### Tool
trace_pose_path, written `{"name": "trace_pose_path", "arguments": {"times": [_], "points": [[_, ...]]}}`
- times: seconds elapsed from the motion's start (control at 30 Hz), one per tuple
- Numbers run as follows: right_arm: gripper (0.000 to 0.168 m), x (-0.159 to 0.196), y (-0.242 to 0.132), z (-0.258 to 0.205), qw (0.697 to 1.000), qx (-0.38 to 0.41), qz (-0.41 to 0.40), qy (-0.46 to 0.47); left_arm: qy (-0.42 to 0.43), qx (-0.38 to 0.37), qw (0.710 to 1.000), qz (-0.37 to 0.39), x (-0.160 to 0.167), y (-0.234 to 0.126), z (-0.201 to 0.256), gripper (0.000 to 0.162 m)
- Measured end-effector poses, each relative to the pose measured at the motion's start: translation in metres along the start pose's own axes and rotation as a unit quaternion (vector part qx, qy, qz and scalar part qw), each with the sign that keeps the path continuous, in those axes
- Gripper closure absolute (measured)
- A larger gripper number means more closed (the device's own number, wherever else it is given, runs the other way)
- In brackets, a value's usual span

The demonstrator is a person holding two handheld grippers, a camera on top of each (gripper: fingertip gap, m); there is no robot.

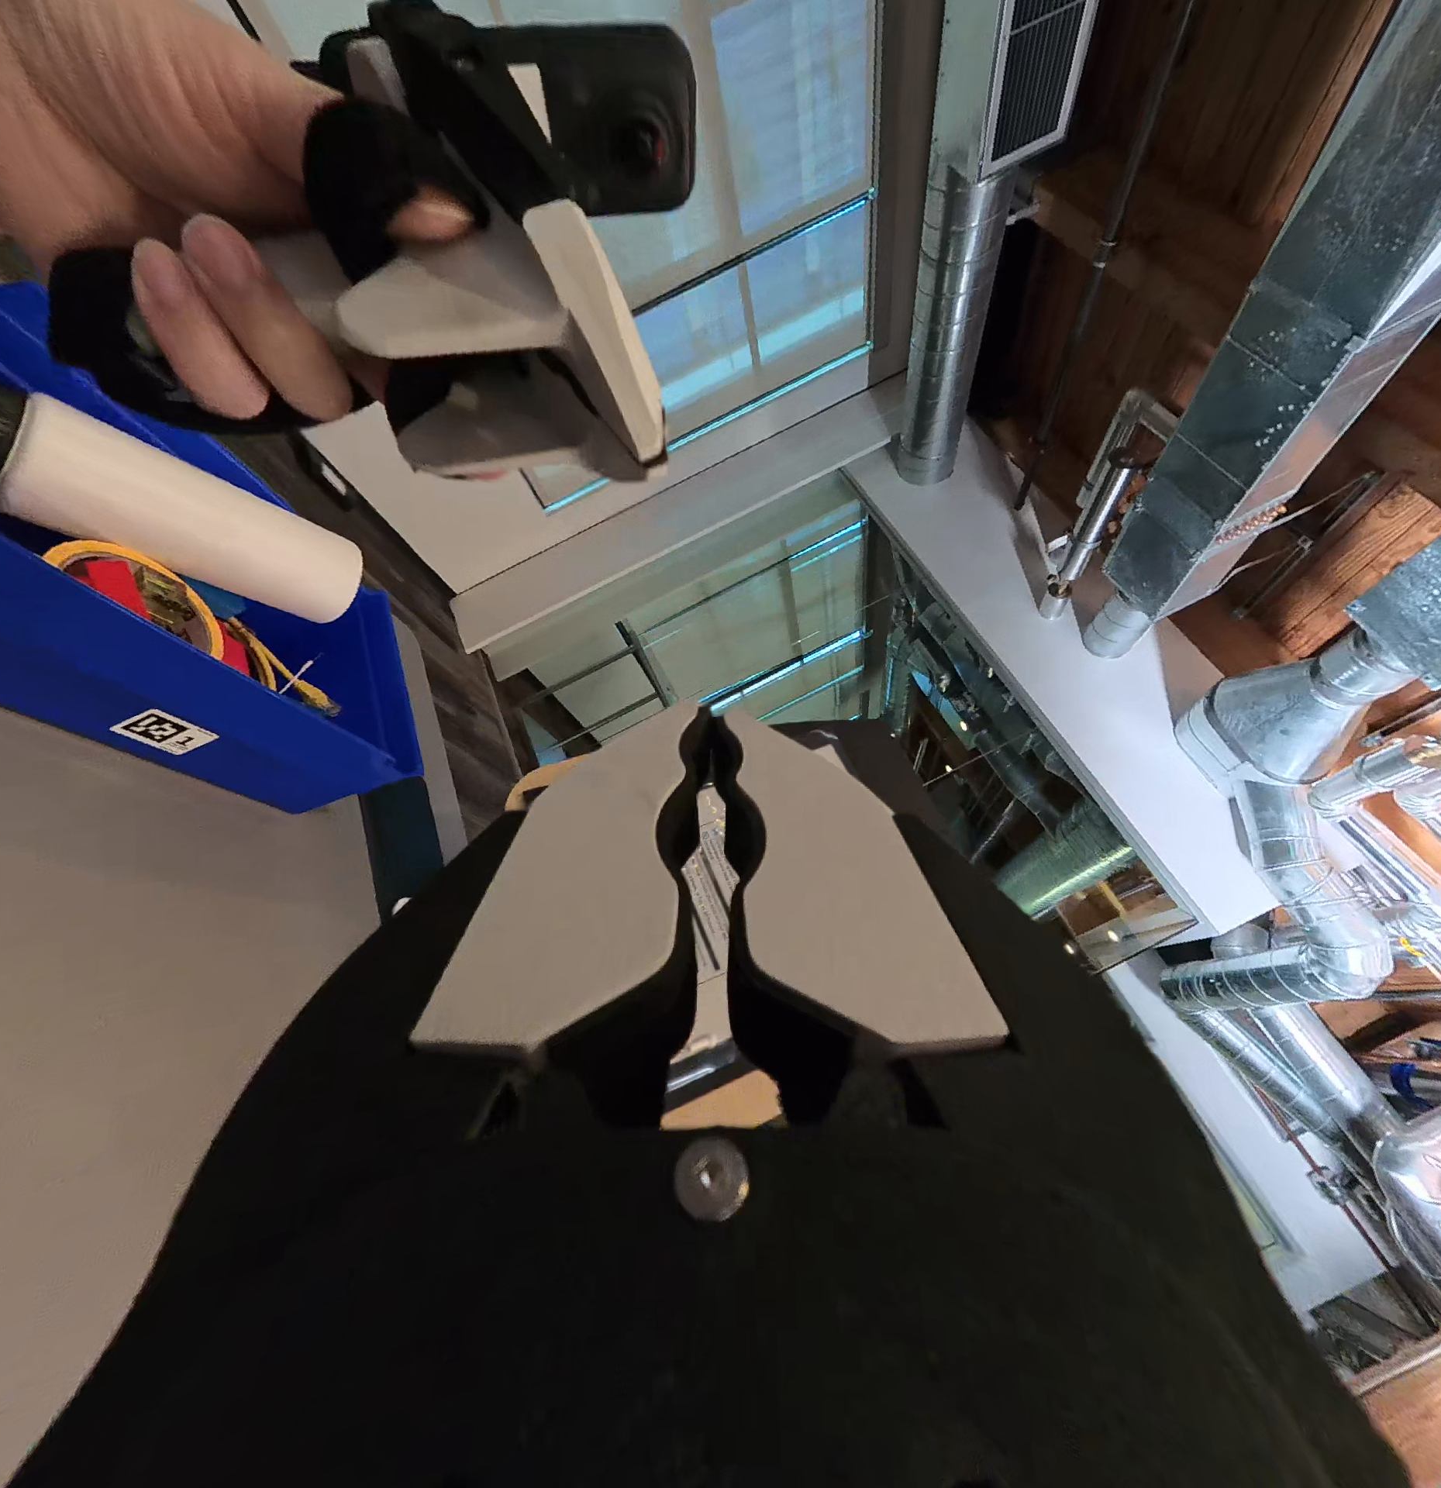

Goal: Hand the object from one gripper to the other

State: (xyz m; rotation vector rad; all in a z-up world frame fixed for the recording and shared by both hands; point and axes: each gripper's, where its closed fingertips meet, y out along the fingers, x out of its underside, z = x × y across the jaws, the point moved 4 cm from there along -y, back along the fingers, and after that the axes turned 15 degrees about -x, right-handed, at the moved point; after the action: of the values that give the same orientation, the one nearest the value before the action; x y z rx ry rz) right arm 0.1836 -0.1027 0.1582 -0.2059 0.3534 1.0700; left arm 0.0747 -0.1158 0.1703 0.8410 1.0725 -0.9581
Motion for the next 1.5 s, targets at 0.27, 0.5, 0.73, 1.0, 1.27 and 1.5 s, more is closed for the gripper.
{"name": "trace_pose_path", "arguments": {"times": [0.27, 0.5, 0.73, 1.0, 1.27, 1.5], "points": [[0.167, 0.007, 0.033, -0.068, 0.968, -0.246, -0.025, 0.044, 0.015, -0.039, 0.999, 0.028, -0.011, -0.018, -0.003, 0.162], [0.147, 0.059, 0.071, -0.195, 0.788, -0.547, -0.191, 0.208, 0.033, -0.081, 0.994, 0.069, -0.026, -0.046, -0.001, 0.157], [0.124, 0.077, 0.086, -0.255, 0.688, -0.604, -0.296, 0.272, 0.065, -0.121, 0.983, 0.121, -0.039, -0.074, 0.008, 0.156], [0.128, 0.092, 0.087, -0.258, 0.686, -0.580, -0.355, 0.257, 0.090, -0.115, 0.983, 0.114, -0.037, -0.076, 0.020, 0.154], [0.130, 0.072, 0.084, -0.197, 0.796, -0.515, -0.262, 0.178, 0.107, -0.149, 0.975, 0.126, -0.040, -0.079, 0.016, 0.149], [0.130, 0.022, 0.051, -0.082, 0.955, -0.269, -0.106, 0.070, 0.132, -0.210, 0.964, 0.092, -0.033, -0.073, -0.006, 0.124]]}}
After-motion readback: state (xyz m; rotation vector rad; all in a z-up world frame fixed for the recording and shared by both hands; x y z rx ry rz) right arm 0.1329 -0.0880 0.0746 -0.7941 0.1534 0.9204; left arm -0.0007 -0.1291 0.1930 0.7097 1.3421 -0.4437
